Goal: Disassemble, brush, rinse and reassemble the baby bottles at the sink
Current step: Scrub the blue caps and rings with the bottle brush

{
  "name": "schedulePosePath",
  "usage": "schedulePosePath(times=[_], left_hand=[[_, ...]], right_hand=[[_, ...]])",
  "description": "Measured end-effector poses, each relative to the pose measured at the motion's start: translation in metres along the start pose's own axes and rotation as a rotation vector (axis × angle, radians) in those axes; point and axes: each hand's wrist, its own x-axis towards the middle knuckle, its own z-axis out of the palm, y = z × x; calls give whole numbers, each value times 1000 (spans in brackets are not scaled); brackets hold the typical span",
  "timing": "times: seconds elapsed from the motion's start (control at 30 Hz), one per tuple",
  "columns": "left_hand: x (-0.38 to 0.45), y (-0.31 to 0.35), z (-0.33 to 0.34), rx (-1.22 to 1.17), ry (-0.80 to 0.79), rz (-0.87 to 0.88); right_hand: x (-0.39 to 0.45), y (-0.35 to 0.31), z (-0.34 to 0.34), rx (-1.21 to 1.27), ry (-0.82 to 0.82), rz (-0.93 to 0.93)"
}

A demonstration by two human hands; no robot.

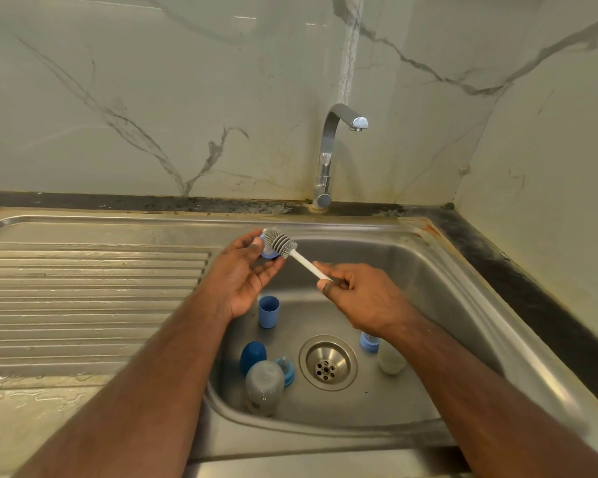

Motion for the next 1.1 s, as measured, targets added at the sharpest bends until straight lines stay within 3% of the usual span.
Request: schedulePosePath(times=[0.4, 0.8, 0.97, 1.1], left_hand=[[3, 7, -3, -116, 17, 4], [2, 5, -3, -65, -12, -3], [0, 4, -3, -81, -80, -17], [1, 3, -5, -45, -37, 14]], right_hand=[[3, 3, -11, -64, 42, 15], [4, 2, -8, 40, 71, 34], [3, 2, -4, 89, 34, 19], [1, 1, -3, 68, 2, 10]])
